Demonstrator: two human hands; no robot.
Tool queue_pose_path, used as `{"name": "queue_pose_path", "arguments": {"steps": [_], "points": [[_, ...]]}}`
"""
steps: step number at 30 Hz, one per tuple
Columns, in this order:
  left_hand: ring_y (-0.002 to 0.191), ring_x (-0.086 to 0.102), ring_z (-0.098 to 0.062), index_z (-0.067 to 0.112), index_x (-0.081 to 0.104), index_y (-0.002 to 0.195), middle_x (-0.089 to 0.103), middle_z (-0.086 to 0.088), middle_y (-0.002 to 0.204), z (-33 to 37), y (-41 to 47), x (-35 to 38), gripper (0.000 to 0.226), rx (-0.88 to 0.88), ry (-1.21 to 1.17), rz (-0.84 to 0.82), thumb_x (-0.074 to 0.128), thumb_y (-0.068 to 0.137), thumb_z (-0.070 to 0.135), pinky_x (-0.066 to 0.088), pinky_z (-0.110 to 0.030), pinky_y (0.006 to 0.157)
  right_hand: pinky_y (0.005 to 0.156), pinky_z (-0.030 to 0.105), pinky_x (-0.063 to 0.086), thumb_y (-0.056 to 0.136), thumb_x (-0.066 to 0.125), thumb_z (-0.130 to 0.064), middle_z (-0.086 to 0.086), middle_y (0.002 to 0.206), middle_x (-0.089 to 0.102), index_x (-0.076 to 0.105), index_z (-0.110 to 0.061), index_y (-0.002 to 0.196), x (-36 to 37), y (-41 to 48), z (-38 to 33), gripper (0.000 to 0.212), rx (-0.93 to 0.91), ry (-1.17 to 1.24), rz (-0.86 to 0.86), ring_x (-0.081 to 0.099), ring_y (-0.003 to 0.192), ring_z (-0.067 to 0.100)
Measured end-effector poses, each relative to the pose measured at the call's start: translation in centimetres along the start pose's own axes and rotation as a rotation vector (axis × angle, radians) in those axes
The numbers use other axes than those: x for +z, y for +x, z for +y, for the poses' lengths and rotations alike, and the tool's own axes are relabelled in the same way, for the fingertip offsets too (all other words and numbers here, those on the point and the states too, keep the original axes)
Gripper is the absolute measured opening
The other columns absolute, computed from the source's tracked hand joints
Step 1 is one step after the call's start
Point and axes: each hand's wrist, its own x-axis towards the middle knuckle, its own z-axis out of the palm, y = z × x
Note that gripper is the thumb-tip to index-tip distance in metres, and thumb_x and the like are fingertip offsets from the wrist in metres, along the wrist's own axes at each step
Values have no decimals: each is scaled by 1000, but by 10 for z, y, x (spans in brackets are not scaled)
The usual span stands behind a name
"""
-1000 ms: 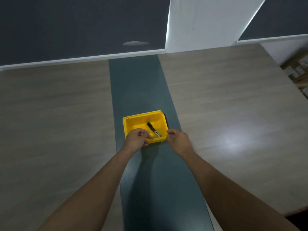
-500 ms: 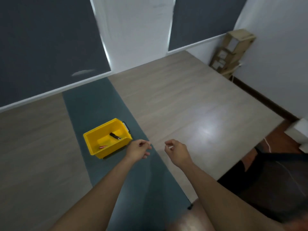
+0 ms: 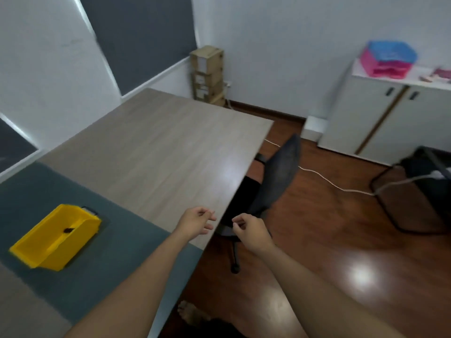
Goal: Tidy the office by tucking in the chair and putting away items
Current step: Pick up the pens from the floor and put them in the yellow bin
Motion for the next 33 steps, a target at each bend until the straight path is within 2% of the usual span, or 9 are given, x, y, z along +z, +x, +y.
{"name": "queue_pose_path", "arguments": {"steps": [4, 7, 11, 15, 18, 21, 26, 30, 33], "points": [[83, 77, -20, 16, 72, 119, 81, -1, 109, 18, -14, 93, 24, 49, 112, -171, 62, 106, 34, 65, -35, 78, 76, 22, 52, 99, 68, -30, -10, 103, 75, 76, -24, 113, -57, -57, 75, 17, 121, 44, 132, 68, 92, 6], [89, 80, -23, 19, 73, 120, 82, 2, 107, 35, -25, 161, 24, 79, 208, -275, 61, 107, 36, 66, -33, 76, 79, 32, 57, 96, 69, -32, -10, 93, 76, 78, -27, 107, -99, -98, 124, 14, 230, 85, 246, 69, 87, 10], [97, 80, -29, 20, 74, 118, 83, 2, 105, 58, -40, 247, 22, 116, 311, -424, 62, 107, 35, 65, -36, 78, 79, 26, 52, 97, 69, -26, -9, 90, 74, 78, -22, 107, -146, -155, 186, 15, 358, 134, 396, 68, 85, 10], [84, 77, -29, 14, 73, 122, 81, -5, 108, 75, -53, 333, 24, 133, 395, -594, 64, 107, 31, 65, -38, 74, 77, 20, 46, 95, 71, -21, -8, 89, 73, 79, -18, 106, -185, -212, 245, 14, 499, 188, 557, 66, 83, 9], [80, 73, -23, 9, 72, 123, 81, -9, 110, 83, -64, 396, 26, 147, 452, -698, 64, 107, 28, 64, -34, 67, 81, 25, 52, 95, 71, -22, -3, 96, 77, 79, -19, 107, -207, -252, 285, 15, 607, 234, 635, 67, 84, 11], [81, 71, -25, 6, 72, 121, 80, -14, 112, 86, -76, 460, 25, 150, 480, -785, 64, 107, 25, 63, -42, 77, 85, 24, 53, 93, 73, -20, 0, 98, 80, 80, -16, 107, -229, -290, 321, 17, 700, 246, 739, 70, 87, 14], [81, 70, -25, 5, 71, 119, 79, -14, 111, 84, -90, 567, 23, 154, 549, -922, 62, 108, 24, 61, -44, 79, 86, 26, 55, 89, 73, -28, -6, 98, 82, 80, -24, 104, -259, -344, 391, 17, 865, 275, 846, 74, 90, 13], [79, 72, -24, 3, 71, 119, 80, -13, 110, 81, -94, 651, 26, 148, 630, -1008, 62, 108, 25, 56, -30, 61, 76, 17, 41, 92, 75, -15, 3, 98, 82, 81, -13, 106, -286, -381, 436, 15, 967, 284, 904, 69, 86, 13], [78, 69, -25, 2, 70, 119, 80, -11, 106, 81, -100, 709, 25, 139, 680, -1080, 62, 108, 24, 56, -27, 58, 79, 30, 57, 91, 72, -16, 1, 88, 81, 78, -20, 100, -302, -405, 471, 11, 1041, 356, 946, 70, 76, 12]]}}
